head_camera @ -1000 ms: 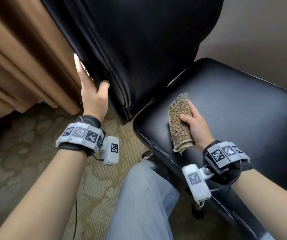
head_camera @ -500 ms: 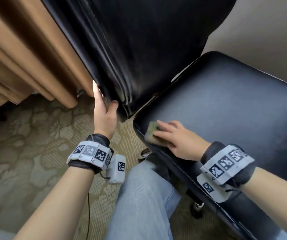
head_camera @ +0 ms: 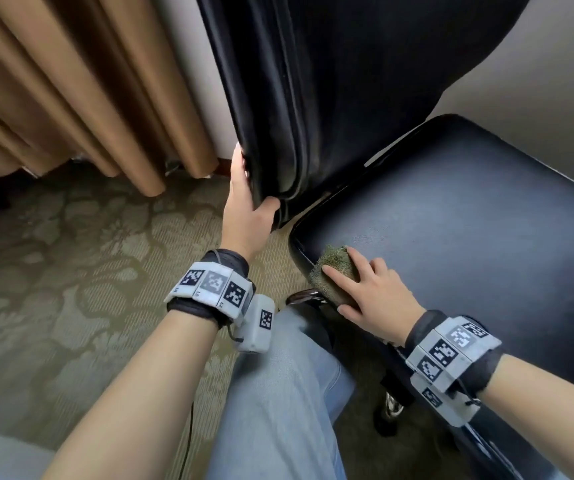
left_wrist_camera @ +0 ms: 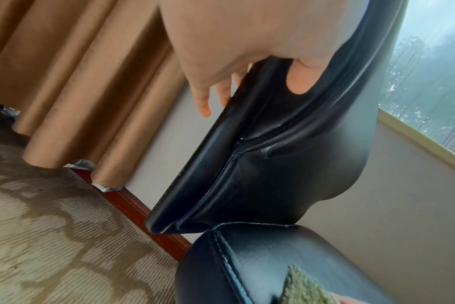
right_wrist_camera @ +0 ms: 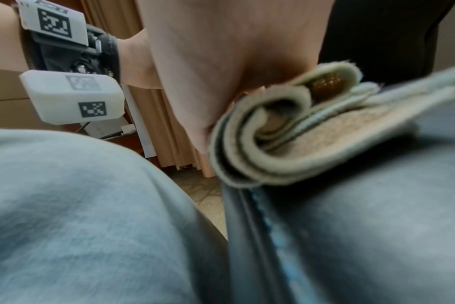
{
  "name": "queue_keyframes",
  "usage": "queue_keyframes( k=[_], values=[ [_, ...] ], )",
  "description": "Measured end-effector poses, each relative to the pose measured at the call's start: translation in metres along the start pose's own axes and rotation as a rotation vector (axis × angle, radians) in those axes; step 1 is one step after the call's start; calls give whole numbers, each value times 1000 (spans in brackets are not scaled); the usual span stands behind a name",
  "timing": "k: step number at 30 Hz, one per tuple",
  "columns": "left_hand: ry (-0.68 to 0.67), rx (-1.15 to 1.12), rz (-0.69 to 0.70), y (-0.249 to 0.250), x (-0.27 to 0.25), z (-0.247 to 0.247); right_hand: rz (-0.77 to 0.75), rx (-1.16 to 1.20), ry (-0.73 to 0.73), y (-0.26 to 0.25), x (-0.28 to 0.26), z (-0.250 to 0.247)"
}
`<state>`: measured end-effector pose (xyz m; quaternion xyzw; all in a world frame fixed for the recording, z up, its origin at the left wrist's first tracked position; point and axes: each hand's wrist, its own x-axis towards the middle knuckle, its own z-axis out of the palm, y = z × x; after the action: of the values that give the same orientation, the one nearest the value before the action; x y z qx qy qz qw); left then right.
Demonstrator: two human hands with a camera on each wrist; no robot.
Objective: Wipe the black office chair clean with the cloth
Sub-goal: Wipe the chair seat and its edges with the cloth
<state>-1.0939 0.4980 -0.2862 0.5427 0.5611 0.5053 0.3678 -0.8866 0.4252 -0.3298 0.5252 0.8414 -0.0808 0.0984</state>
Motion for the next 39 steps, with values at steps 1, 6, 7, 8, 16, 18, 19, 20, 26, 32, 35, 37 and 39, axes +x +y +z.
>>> queue_keyframes(
  k=[1,6,7,8,16,18,19,20,26,32,35,37,39],
  values=[
    [1,7,-4,-1,-1,-1,25,-13,9,-3,2,3],
    [-24,91,51,-12,-2,-8,47,15,43,-23,33,0],
    [-36,119,81,-13,-1,-10,40,2,21,-26,41,-2],
    [-47,151,103,-16,1,-13,31,-7,29,-28,48,-3],
    [-9,277,163,-10,0,-20,97,-38,140,-14,12,17],
    [32,280,113,-4,0,-19,113,-35,158,-16,7,19],
    [49,279,91,-1,-2,-20,120,-29,162,-18,6,20],
    [63,271,69,2,-5,-20,127,-27,156,-19,4,20],
    [45,305,-8,17,-27,-34,113,-39,96,-15,-23,23],
    [-115,233,20,30,-56,-55,338,44,43,-18,-57,29],
    [-206,130,17,35,-73,-56,429,90,43,-24,-71,29],
    [-277,131,35,36,-81,-57,452,116,23,-25,-76,30],
    [-346,146,53,34,-85,-59,438,126,14,-21,-80,31]
  ],
)
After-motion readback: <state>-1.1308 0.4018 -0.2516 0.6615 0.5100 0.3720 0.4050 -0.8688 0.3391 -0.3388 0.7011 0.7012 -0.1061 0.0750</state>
